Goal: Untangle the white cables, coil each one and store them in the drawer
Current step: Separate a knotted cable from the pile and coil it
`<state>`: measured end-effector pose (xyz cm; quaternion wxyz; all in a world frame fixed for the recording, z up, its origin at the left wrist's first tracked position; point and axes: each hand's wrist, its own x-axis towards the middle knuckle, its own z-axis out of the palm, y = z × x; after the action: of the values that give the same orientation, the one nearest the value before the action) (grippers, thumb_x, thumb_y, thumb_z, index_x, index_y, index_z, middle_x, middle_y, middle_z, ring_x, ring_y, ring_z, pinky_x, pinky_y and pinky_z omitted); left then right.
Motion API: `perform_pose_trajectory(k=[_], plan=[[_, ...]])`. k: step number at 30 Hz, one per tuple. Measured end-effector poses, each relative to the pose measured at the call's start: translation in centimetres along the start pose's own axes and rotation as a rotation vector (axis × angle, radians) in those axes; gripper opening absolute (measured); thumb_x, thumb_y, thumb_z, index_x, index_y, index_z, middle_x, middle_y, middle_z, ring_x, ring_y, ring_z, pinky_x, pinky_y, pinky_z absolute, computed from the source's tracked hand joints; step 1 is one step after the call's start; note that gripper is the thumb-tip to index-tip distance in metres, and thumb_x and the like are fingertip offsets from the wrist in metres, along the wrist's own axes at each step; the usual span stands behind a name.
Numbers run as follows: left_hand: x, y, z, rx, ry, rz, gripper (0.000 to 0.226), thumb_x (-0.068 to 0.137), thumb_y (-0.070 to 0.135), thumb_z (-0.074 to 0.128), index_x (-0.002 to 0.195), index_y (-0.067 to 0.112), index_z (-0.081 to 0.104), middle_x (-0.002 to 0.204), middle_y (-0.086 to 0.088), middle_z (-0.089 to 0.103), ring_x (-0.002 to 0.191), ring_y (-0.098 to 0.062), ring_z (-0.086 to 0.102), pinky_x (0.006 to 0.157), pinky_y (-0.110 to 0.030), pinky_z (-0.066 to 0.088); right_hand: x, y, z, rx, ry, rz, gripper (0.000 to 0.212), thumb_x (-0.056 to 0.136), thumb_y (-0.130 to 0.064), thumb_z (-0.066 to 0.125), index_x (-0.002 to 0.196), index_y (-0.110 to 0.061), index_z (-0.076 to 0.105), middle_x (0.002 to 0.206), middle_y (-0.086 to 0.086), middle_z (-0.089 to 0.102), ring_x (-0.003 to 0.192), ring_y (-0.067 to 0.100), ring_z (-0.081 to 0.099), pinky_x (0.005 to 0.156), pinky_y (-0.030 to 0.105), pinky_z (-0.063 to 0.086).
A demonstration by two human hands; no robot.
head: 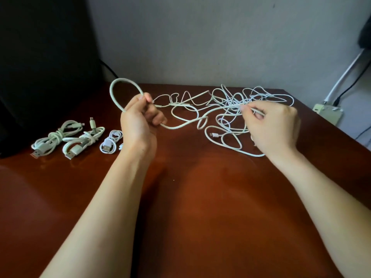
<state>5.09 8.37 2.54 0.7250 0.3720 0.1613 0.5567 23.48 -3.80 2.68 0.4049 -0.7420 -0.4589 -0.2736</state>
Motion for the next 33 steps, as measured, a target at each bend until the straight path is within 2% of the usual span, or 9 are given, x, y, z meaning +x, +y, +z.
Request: perform_pose_trajectory(k=[4, 10, 13, 17, 19, 22, 27, 31, 33], plan=[[-0.1, -0.2, -0.2, -0.139, 0.014, -0.098, 0.029, 0.096, 0.007, 0.029, 0.07, 0.015, 0.039, 0.043, 0.008, 0.021, 0.038, -0.008, 0.021, 0.044, -0.02, 0.029, 0.5, 0.1, -0.5, -0.139, -0.143, 0.139, 0.024, 0.092, -0.037, 0.056, 0.097, -0.022, 0.073, 0.082, 0.008, 0.071, 0.091, 0.035, 0.064, 0.073, 0.035, 0.043], [-0.9, -0.9, 0.7, -0.144, -0.14, -0.195, 0.023, 0.096, 0.011, 0.034, 0.075, 0.016, 0.042, 0.047, 0.008, 0.028, 0.041, -0.008, 0.027, 0.046, -0.02, 0.031, -0.2, 0.1, -0.4, -0.226, -0.262, -0.048, 0.018, 0.092, -0.032, 0.056, 0.095, -0.023, 0.071, 0.08, 0.002, 0.066, 0.088, 0.032, 0.062, 0.071, 0.033, 0.041], [-1.2, -0.9, 0.9, -0.195, -0.203, -0.235, 0.023, 0.097, 0.013, 0.035, 0.076, 0.017, 0.044, 0.049, 0.008, 0.031, 0.044, -0.008, 0.029, 0.048, -0.019, 0.033, -0.9, -0.3, 0.5, -0.132, -0.235, -0.291, 0.023, 0.088, -0.024, 0.057, 0.105, -0.016, 0.071, 0.094, 0.003, 0.069, 0.097, 0.028, 0.059, 0.081, 0.034, 0.043], [-1.2, -0.6, 0.9, -0.346, -0.217, -0.277, 0.029, 0.1, 0.015, 0.031, 0.075, 0.018, 0.046, 0.051, 0.008, 0.033, 0.046, -0.007, 0.03, 0.05, -0.018, 0.033, -1.3, -0.9, 1.0, 0.024, -0.307, -0.595, 0.038, 0.084, -0.018, 0.049, 0.117, -0.013, 0.066, 0.115, 0.002, 0.065, 0.116, 0.02, 0.048, 0.101, 0.032, 0.03], [-1.2, -0.4, 0.9, -0.432, -0.221, -0.287, 0.027, 0.098, 0.015, 0.034, 0.075, 0.017, 0.047, 0.051, 0.008, 0.034, 0.046, -0.007, 0.032, 0.051, -0.018, 0.034, -1.9, -1.6, 1.1, 0.11, -0.383, -0.658, 0.037, 0.085, -0.017, 0.047, 0.116, -0.014, 0.067, 0.119, 0.0, 0.065, 0.122, 0.018, 0.046, 0.107, 0.029, 0.025], [-1.1, 0.0, 0.8, -0.564, -0.219, -0.277, 0.02, 0.093, 0.015, 0.038, 0.076, 0.016, 0.049, 0.053, 0.007, 0.038, 0.047, -0.008, 0.036, 0.052, -0.018, 0.037, -2.8, -2.6, 1.2, 0.304, -0.601, -0.573, 0.037, 0.09, -0.027, 0.043, 0.117, -0.017, 0.066, 0.121, -0.004, 0.064, 0.126, 0.009, 0.044, 0.111, 0.022, 0.019], [-0.7, 0.2, 0.4, -0.589, -0.096, -0.198, 0.025, 0.1, 0.019, 0.035, 0.078, 0.019, 0.047, 0.061, 0.005, 0.047, 0.051, -0.009, 0.045, 0.053, -0.02, 0.044, -3.8, -3.4, 1.0, 0.553, -0.996, -0.27, 0.045, 0.084, -0.054, 0.053, 0.122, -0.031, 0.058, 0.12, -0.009, 0.062, 0.116, 0.001, 0.051, 0.104, 0.02, 0.036], [-0.6, 0.1, 0.3, -0.439, 0.01, -0.117, 0.025, 0.102, 0.024, 0.035, 0.079, 0.023, 0.044, 0.066, 0.005, 0.052, 0.055, -0.01, 0.048, 0.056, -0.021, 0.046, -4.5, -4.3, 1.2, 0.526, -0.902, -0.291, 0.022, 0.083, -0.034, 0.072, 0.094, -0.017, 0.063, 0.084, -0.01, 0.064, 0.084, 0.006, 0.059, 0.083, 0.026, 0.046], [-0.6, 0.0, 0.4, -0.378, 0.037, -0.081, 0.026, 0.104, 0.025, 0.032, 0.081, 0.023, 0.043, 0.066, 0.005, 0.051, 0.056, -0.01, 0.047, 0.056, -0.021, 0.045, -4.9, -4.6, 1.5, 0.564, -0.794, -0.254, 0.027, 0.083, -0.034, 0.072, 0.08, -0.01, 0.06, 0.063, -0.005, 0.051, 0.061, 0.012, 0.05, 0.066, 0.027, 0.043]])
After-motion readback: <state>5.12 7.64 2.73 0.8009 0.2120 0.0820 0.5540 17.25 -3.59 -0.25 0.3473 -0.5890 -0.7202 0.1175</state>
